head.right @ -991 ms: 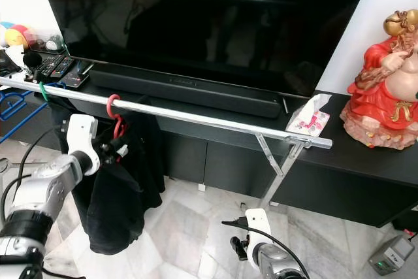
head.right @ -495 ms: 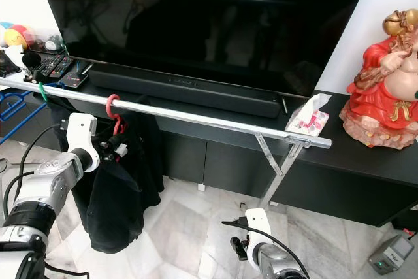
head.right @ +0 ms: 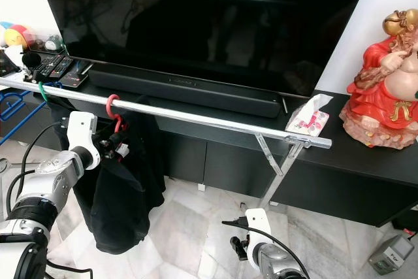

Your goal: Hang hanger

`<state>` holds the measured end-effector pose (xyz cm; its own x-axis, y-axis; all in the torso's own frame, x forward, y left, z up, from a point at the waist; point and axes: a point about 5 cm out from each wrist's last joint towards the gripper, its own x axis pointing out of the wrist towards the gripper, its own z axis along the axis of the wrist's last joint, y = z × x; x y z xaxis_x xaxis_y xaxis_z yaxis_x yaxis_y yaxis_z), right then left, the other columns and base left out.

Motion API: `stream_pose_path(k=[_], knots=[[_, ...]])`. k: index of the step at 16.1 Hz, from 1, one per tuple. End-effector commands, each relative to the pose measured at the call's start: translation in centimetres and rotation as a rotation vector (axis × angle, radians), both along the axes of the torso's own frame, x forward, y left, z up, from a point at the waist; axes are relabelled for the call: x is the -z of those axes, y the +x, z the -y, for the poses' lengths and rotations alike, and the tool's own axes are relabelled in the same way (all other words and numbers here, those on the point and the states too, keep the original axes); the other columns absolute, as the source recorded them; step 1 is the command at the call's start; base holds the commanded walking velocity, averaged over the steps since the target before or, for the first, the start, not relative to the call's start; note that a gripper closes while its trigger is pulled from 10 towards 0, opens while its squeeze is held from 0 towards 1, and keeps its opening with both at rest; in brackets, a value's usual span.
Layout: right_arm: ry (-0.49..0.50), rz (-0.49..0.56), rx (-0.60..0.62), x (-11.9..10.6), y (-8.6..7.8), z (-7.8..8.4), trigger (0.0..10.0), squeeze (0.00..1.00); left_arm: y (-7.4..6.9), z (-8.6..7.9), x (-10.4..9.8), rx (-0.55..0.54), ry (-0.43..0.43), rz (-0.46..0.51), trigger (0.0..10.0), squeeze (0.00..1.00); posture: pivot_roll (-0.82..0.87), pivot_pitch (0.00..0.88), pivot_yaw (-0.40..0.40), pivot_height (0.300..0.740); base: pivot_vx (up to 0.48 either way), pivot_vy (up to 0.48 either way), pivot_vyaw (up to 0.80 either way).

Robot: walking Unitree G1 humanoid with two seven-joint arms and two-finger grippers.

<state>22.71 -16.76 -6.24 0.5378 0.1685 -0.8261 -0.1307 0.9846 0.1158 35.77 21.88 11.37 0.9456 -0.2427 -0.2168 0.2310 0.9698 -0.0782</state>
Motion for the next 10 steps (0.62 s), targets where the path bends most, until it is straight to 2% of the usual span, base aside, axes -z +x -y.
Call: stream_pose_path(k=[1, 2, 3, 4, 5, 7, 8, 9, 10], knots=[[-0.007, -0.006, 0.007, 0.04, -0.12, 0.39, 10.0, 0.00, 0.43, 0.14, -0.65, 0.005, -0.020, 0.018, 3.9, 0.00, -0.04, 0.009, -0.072, 0.740, 0.000, 0.000, 0.00], [-0.007, -0.005, 0.008, 0.04, -0.11, 0.42, 10.0, 0.00, 0.47, 0.22, -0.62, 0.010, -0.042, 0.015, 1.8, 0.00, -0.04, 0.009, -0.072, 0.740, 0.000, 0.000, 0.00], [-0.007, -0.005, 0.007, 0.03, -0.11, 0.43, 10.0, 0.00, 0.50, 0.23, -0.59, 0.012, -0.041, 0.015, 1.3, 0.00, -0.04, 0.009, -0.072, 0.740, 0.000, 0.000, 0.00], [-0.007, -0.006, 0.007, 0.03, -0.11, 0.43, 10.0, 0.00, 0.51, 0.21, -0.55, 0.013, -0.040, 0.012, 1.1, 0.00, -0.04, 0.009, -0.072, 0.740, 0.000, 0.000, 0.00], [-0.007, -0.006, 0.008, 0.03, -0.11, 0.43, 10.0, 0.00, 0.52, 0.22, -0.53, 0.014, -0.040, 0.011, 0.0, 0.00, -0.04, 0.009, -0.072, 0.740, 0.000, 0.000, 0.00], [-0.008, -0.005, 0.009, 0.03, -0.11, 0.45, 10.0, 0.00, 0.54, 0.38, -0.38, 0.020, -0.045, 0.002, 0.0, 0.00, -0.04, 0.010, -0.071, 0.740, 0.000, 0.000, 0.00], [-0.008, -0.005, 0.009, 0.04, -0.11, 0.44, 10.0, 0.00, 0.53, 0.41, -0.30, 0.022, -0.047, -0.002, 0.8, 0.00, -0.04, 0.011, -0.070, 0.740, 0.000, 0.000, 0.00], [-0.007, -0.005, 0.011, 0.04, -0.12, 0.45, 10.0, 0.00, 0.51, 0.47, -0.21, 0.027, -0.047, -0.007, 2.2, 0.00, -0.05, 0.012, -0.068, 0.740, 0.000, 0.000, 0.00], [-0.007, -0.006, 0.014, 0.06, -0.14, 0.45, 10.0, 0.00, 0.49, 0.53, -0.07, 0.029, -0.045, -0.013, 10.0, 0.00, -0.05, 0.016, -0.065, 0.740, 0.000, 0.000, 0.00]])
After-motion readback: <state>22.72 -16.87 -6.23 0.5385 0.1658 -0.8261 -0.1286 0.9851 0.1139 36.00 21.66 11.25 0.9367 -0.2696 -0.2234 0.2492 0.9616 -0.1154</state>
